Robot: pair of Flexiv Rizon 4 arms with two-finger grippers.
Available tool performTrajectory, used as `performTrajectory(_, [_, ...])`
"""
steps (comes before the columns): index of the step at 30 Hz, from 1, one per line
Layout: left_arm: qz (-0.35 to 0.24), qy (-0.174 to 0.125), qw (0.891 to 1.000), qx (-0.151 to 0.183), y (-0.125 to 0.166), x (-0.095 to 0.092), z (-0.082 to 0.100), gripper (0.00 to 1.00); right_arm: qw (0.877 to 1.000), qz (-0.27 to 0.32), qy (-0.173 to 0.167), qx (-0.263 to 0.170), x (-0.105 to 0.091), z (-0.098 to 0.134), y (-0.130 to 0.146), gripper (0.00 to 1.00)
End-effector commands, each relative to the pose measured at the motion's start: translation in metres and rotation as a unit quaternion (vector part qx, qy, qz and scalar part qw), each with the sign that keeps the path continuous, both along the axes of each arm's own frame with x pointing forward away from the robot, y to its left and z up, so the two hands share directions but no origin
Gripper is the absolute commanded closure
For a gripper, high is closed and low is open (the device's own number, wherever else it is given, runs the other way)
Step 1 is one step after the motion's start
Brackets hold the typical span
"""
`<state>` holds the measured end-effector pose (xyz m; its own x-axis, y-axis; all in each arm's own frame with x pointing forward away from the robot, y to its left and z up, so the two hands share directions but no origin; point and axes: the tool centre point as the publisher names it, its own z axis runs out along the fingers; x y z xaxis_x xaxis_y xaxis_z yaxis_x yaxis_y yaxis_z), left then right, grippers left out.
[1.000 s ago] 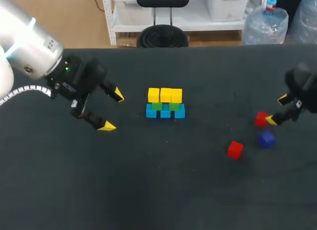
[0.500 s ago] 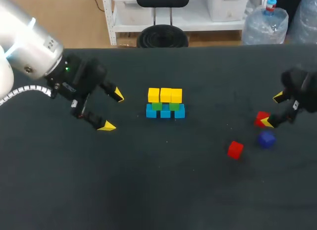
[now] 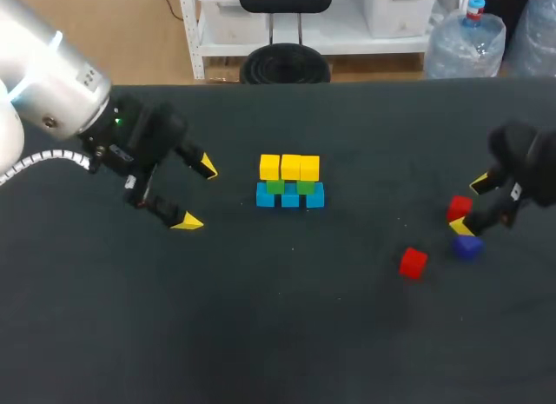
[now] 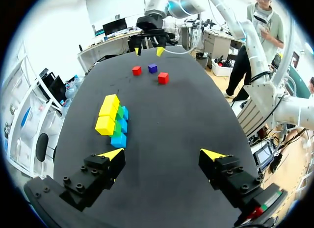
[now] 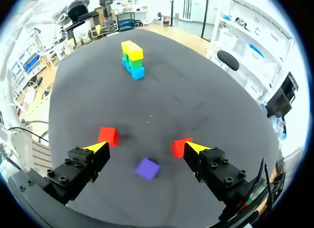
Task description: Place the blue cubes, place green cubes on the blue cubes, place the yellow cubes on the green cubes, then place the red cubes on the yellow cubes, and place purple cube on the red cubes.
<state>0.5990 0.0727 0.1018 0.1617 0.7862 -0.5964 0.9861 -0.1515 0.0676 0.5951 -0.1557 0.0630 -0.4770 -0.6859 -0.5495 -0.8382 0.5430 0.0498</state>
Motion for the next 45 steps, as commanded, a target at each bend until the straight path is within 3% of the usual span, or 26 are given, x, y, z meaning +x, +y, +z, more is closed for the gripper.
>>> performTrajectory(1, [0.0, 0.0, 1.0, 0.0, 0.0, 0.0, 0.0, 0.0, 1.0, -0.023, -0.013, -0.012, -0.014, -0.001, 0.01, 0.0])
performTrajectory(17, [0.0, 0.0, 1.0, 0.0, 0.0, 0.0, 0.0, 0.0, 1.0, -0.009, -0.008, -0.025, -0.056, -0.022, 0.024, 0.0])
performTrajectory(41, [0.0, 0.0, 1.0, 0.0, 0.0, 0.0, 0.0, 0.0, 0.999, 0.018, 0.018, -0.021, -0.065, -0.05, 0.061, 0.0])
performTrajectory(45, [0.0, 0.0, 1.0, 0.0, 0.0, 0.0, 0.0, 0.0, 0.999, 0.021, 0.02, -0.024, -0.065, -0.053, 0.061, 0.38])
